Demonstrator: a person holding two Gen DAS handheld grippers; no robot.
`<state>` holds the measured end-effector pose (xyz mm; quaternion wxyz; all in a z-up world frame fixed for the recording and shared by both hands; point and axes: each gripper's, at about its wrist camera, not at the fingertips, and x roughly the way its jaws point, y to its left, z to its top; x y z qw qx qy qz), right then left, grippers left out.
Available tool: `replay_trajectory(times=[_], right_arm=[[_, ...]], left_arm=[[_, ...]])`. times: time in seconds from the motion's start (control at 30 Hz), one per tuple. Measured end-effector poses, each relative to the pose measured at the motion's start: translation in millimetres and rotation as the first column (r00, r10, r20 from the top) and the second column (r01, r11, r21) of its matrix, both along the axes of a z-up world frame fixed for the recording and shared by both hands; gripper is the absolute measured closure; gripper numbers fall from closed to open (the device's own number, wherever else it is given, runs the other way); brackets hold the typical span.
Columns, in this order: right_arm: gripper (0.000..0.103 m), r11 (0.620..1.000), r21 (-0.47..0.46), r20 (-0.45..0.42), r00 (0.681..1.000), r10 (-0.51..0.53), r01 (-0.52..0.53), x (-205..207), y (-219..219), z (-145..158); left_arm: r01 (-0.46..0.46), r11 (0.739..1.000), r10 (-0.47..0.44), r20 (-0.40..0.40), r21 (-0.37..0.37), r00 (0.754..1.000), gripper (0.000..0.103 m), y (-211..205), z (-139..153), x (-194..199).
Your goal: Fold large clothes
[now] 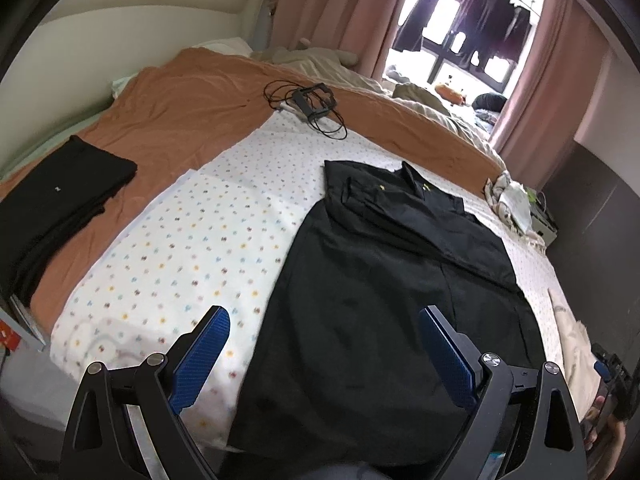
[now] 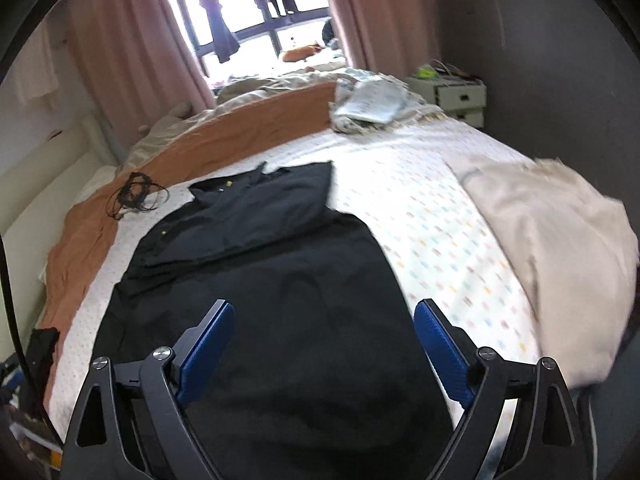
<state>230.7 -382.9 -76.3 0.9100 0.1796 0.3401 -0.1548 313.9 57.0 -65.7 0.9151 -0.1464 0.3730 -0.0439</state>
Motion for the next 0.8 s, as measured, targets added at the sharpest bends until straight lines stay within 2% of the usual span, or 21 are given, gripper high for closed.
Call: replay_trajectory(times=[0.23,0.4,0.57,0.8], right_arm=[[0.012,0.997,0.043,-0.029,0.997,-0.069,0.07,-54.2,-24.1,-29.2],[0.012,0.994,0.072,-0.031,0.996,-0.079,0.081,-81.4,-35.7,-50.9],[0.014,0.983,0.162,-0.015,0.996,-0.085,0.087,-100.8,-47.4,-80.5],[0.022,0.948,0.312,0.049,0.995,-0.091,0.071,-119.5,-64.7,-120.0]], left_arm=[[0.027,1.0,-0.027,-0.018,-0.012,0.999,0.008,10.5,-22.2,-31.5],[0.009,0.999,-0.01,-0.045,-0.032,0.999,0.008,23.5,-45.8,-42.0],[-0.018,0.995,0.007,-0.112,-0.101,0.994,0.028,42.2,-81.0,-44.5],[-0.054,0.978,0.019,-0.174,-0.199,0.984,0.036,59.8,-122.9,-46.0]])
